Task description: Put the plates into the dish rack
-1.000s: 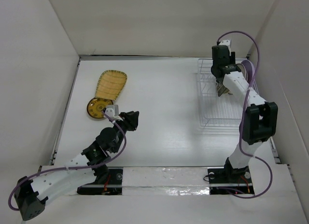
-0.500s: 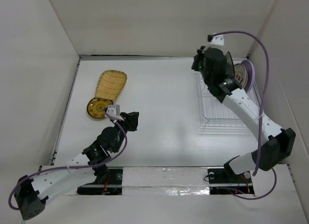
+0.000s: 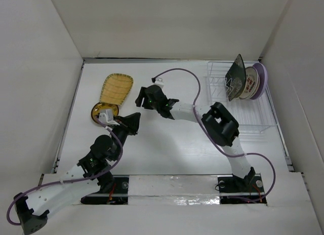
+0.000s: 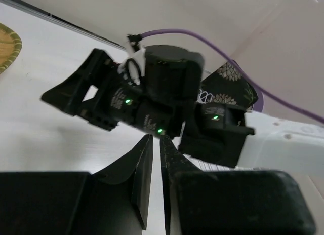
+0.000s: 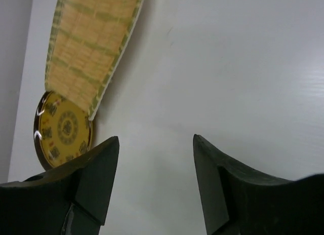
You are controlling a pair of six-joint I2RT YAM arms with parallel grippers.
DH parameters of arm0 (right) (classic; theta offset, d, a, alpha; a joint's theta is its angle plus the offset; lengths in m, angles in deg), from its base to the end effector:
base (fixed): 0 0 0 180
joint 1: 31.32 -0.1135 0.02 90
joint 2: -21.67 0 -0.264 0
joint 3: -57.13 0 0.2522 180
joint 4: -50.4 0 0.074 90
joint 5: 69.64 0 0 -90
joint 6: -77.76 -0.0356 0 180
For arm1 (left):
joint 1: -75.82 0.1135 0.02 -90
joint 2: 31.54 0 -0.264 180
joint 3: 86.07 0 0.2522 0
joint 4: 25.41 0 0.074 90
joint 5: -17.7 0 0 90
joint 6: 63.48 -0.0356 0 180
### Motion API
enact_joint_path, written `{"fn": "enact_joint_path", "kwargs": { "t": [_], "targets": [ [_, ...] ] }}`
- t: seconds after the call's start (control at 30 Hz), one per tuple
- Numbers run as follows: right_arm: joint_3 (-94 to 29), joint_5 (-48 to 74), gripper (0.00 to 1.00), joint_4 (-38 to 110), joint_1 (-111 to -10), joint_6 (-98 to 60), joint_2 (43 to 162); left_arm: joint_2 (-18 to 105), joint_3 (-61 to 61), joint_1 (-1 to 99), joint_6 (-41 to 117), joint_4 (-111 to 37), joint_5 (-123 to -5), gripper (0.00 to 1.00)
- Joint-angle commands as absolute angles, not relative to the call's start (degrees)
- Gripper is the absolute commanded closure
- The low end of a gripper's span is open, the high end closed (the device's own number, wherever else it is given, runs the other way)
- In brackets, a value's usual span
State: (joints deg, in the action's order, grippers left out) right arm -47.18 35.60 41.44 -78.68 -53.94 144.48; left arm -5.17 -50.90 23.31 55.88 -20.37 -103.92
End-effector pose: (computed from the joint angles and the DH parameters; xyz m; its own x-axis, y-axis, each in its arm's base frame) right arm 0.3445 0.3603 0.2054 -0.6003 0.2956 -0.7432 -0.2042 0.8417 0.4998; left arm 0.0964 -0.0950 0.2943 -0.0525 -0.6176 -0.7848 0.3902 0.7107 -0.5854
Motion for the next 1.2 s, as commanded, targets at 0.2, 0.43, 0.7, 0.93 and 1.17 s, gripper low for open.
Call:
{"fn": "enact_joint_path", "kwargs": {
  "t": [0.2, 0.43, 0.7, 0.93, 1.17],
  "targets": [
    [-58.67, 28.80, 0.26, 54.74, -79.84, -74.37, 158.15, -7.64, -51.04, 23.09, 56.31, -20.54, -105.44, 0.83],
    [-69.91, 24.50, 0.27, 55.63, -79.84, -83.69, 169.32, -8.60, -51.39, 23.09, 56.22, -21.86, -105.61, 0.82],
    [-83.71, 22.73, 0.43, 53.34, -79.84, -90.28, 179.16, -10.98, -52.27, 23.09, 56.49, -22.65, -105.96, 0.81],
    [-83.03, 27.46, 0.68, 52.99, -79.31, -91.88, 178.91, -11.42, -52.71, 23.09, 56.40, -23.09, -106.14, 0.81],
    [-72.49, 30.64, 1.00, 60.98, -79.31, -91.70, 171.36, -10.63, -52.36, 23.09, 57.10, -24.23, -106.66, 0.81]
  ]
}}
